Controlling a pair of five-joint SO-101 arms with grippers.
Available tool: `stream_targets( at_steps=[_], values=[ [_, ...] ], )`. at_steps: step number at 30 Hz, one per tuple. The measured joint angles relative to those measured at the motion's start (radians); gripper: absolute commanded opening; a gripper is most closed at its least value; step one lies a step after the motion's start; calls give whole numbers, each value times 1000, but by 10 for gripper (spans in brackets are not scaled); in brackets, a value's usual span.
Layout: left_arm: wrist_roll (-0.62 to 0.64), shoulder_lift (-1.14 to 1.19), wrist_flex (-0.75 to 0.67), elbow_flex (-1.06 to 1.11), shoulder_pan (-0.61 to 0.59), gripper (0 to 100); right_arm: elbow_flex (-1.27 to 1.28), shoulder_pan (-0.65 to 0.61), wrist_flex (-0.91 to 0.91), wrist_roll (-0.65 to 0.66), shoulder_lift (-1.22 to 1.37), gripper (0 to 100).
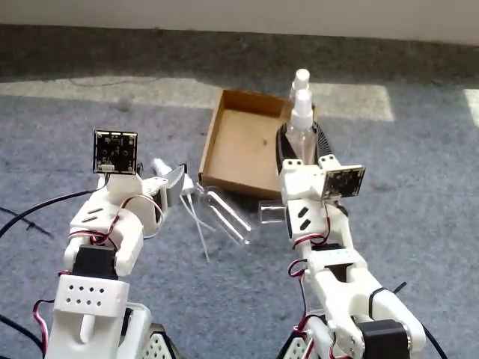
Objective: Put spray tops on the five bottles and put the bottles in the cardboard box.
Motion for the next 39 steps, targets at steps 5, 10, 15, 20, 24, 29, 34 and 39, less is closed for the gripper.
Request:
stream_targets(
  at_steps=[5, 10, 15, 20, 24, 29, 34, 39],
  values=[
    [0, 0, 0, 0, 0, 260, 0, 0, 0, -6, 0, 4],
    [0, 0, 0, 0, 0, 260, 0, 0, 0, -6, 31, 4],
    [0, 0, 0, 0, 0, 260, 0, 0, -77, -6, 115, 4],
    [0, 0, 0, 0, 0, 260, 0, 0, -143, -6, 181, 4],
    [0, 0, 0, 0, 0, 260, -20, 0, -169, -6, 236, 4],
    [0, 0, 0, 0, 0, 260, -38, 0, -265, -6, 333, 4],
    [0, 0, 0, 0, 0, 260, -38, 0, -334, -6, 399, 4],
    [0, 0, 0, 0, 0, 260, -38, 0, -345, -6, 400, 4]
  ],
)
